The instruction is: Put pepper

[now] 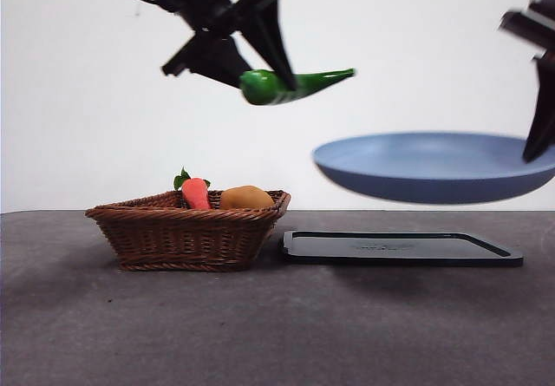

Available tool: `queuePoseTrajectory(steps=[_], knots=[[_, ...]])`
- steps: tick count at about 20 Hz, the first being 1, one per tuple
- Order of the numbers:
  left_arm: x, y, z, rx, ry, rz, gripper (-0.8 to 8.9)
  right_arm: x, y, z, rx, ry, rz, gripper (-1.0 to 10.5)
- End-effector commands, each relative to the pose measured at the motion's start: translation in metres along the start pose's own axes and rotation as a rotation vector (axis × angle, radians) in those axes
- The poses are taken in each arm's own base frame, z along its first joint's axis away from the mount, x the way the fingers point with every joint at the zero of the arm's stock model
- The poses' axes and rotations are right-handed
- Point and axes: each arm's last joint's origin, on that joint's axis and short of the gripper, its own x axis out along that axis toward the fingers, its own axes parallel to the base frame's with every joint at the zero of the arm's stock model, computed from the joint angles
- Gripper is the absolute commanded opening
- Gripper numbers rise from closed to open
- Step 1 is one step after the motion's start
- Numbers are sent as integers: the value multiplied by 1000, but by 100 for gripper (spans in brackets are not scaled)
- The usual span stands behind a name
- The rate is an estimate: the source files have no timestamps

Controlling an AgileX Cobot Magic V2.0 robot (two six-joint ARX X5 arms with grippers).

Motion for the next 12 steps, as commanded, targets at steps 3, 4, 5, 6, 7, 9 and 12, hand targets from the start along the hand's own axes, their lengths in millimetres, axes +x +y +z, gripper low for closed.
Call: queuePoseTrajectory(steps=[3,4,5,6,7,9,12], knots=[[31,-31,-7,132,26,39,123,16,5,8,41,21,47,6],[39,-35,-10,154,44,60,123,16,6,8,39,23,48,6],[47,-36,-13,170,59,67,123,16,6,8,39,23,49,6],[55,-37,-15,175,74,70,123,16,6,8,39,24,49,6],[65,-38,-18,180,88,67,123,16,6,8,39,25,50,6],[77,-37,-20,184,94,67,123,16,6,8,39,28,69,6],[86,-37,-23,187,106,69,126,16,7,8,39,32,91,6]])
